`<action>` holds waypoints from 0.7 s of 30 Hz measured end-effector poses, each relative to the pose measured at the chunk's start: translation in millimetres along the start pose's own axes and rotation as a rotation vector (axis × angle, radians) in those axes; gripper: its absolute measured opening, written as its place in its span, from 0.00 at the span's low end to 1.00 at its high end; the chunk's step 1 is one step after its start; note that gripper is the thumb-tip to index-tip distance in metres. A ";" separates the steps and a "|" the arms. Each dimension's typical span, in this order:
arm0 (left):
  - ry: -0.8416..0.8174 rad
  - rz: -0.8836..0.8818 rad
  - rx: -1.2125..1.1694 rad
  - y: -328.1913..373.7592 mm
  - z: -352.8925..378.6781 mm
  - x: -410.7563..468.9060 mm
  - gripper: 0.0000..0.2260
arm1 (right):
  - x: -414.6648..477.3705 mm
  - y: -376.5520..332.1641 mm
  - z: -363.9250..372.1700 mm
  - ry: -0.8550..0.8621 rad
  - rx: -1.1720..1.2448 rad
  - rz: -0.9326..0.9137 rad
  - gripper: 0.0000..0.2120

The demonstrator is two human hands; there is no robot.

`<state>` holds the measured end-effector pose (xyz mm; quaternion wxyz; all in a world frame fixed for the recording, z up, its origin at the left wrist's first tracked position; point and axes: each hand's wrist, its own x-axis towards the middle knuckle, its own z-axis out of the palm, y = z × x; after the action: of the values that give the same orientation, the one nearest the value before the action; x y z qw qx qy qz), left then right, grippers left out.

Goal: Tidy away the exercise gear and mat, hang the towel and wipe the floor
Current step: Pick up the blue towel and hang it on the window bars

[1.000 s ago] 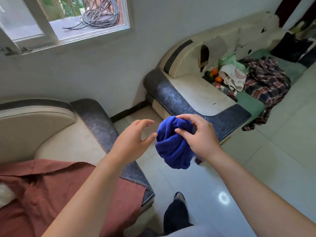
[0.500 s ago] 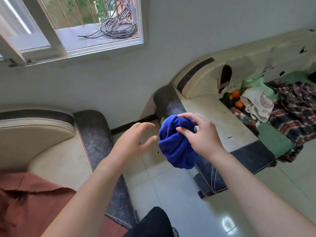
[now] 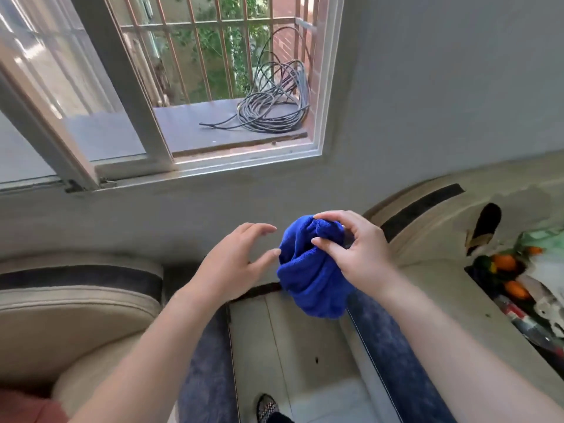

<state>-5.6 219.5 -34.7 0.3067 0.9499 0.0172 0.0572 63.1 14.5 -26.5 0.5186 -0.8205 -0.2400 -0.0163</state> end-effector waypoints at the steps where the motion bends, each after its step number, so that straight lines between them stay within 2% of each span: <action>1: 0.002 0.005 0.012 -6.2 -9.1 15.6 0.18 | 18.3 -1.3 2.7 0.007 -0.008 -0.012 0.14; 8: 0.055 0.042 0.022 -40.4 -69.1 126.6 0.20 | 159.1 -15.5 25.9 0.045 0.026 -0.111 0.14; 15: 0.134 0.040 0.043 -68.1 -115.8 215.7 0.20 | 283.0 -24.2 48.7 0.010 0.113 -0.188 0.16; 21: 0.223 0.012 0.060 -87.4 -147.1 305.7 0.20 | 396.5 -22.4 60.1 -0.020 0.217 -0.282 0.13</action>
<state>280.6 396.6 62.6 0.2738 0.9466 0.0472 0.1635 391.2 223.3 73.9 0.5943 -0.7180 -0.3583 -0.0548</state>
